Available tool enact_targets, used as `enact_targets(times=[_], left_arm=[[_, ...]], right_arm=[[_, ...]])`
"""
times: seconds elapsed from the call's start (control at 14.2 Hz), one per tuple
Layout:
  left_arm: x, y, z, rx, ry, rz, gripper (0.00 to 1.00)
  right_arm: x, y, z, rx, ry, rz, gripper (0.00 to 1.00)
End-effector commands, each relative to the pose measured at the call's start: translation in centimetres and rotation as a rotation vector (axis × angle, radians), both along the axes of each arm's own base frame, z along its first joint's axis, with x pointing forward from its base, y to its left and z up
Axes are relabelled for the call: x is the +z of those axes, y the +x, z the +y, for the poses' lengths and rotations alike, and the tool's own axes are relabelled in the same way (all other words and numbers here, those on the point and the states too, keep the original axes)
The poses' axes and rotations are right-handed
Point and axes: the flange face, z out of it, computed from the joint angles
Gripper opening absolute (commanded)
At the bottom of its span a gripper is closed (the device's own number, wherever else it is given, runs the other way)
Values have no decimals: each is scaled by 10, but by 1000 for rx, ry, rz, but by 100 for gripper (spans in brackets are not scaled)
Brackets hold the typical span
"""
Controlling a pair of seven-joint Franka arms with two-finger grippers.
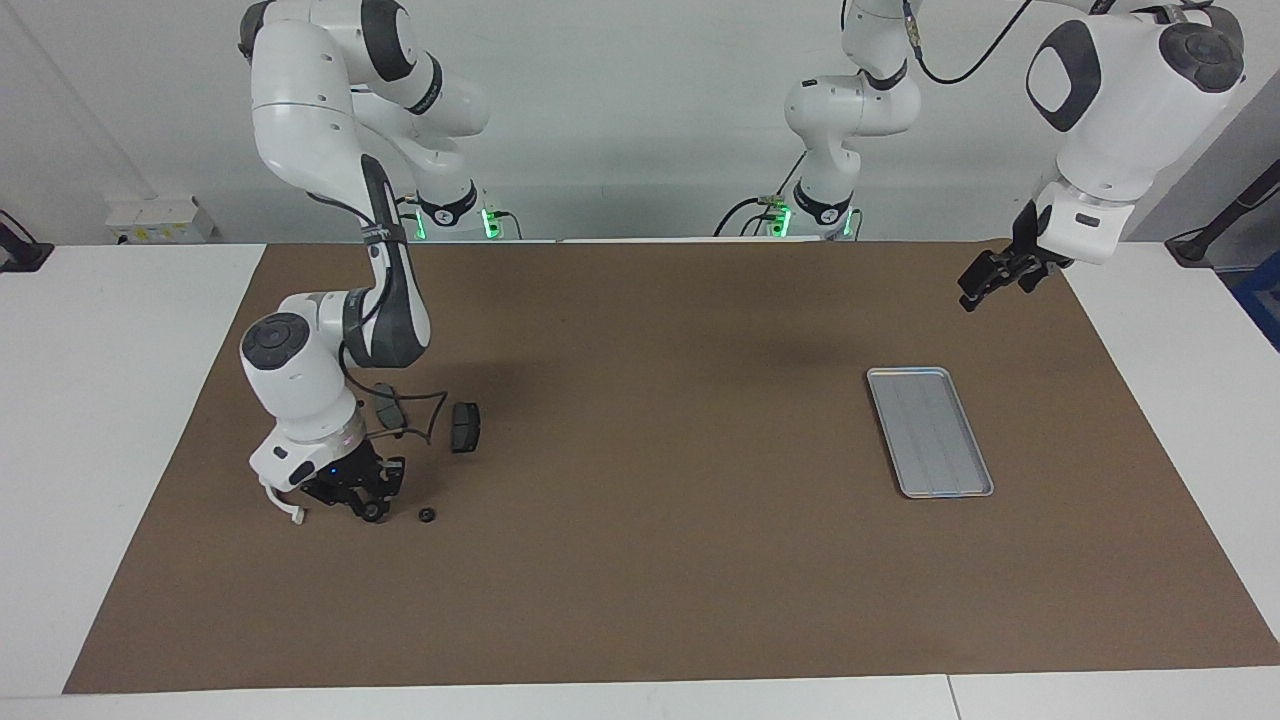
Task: Place bearing gear from tray to pile
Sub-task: 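Lower the gear beside the first gear and open the right gripper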
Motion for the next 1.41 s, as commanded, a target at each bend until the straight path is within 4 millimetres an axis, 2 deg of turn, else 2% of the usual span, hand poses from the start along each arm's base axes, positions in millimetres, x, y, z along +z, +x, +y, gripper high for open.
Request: enact_targets(times=[0.0,0.57,0.64,0.71,0.78,0.99,1.13,1.2,1.34], left_arm=[[3,-8,1,1,-12,-17,100],[3,-8,1,1,-12,-17,100],[3,-8,1,1,-12,-17,100],[3,-8,1,1,-12,-17,100],[2,-7,1,1,-12,-16,100],[3,-8,2,2,-12,-17,100],[3,-7,1,1,-12,-19,100],[3,-8,1,1,-12,-17,100],[2,-7,2,2,-12,-16,100]], right_arm=[[3,-7,0,12,22,-27,0],[-4,-8,2,11,25,-35,0],[-4,-7,1,9,24,-38,7],[-4,-7,1,8,25,-38,19],[-4,-7,1,8,25,-38,39],[-4,-7,1,8,25,-39,61],[-4,-7,2,9,25,-38,96],[-3,-7,2,8,24,-39,100],[6,-3,12,22,24,-44,100]])
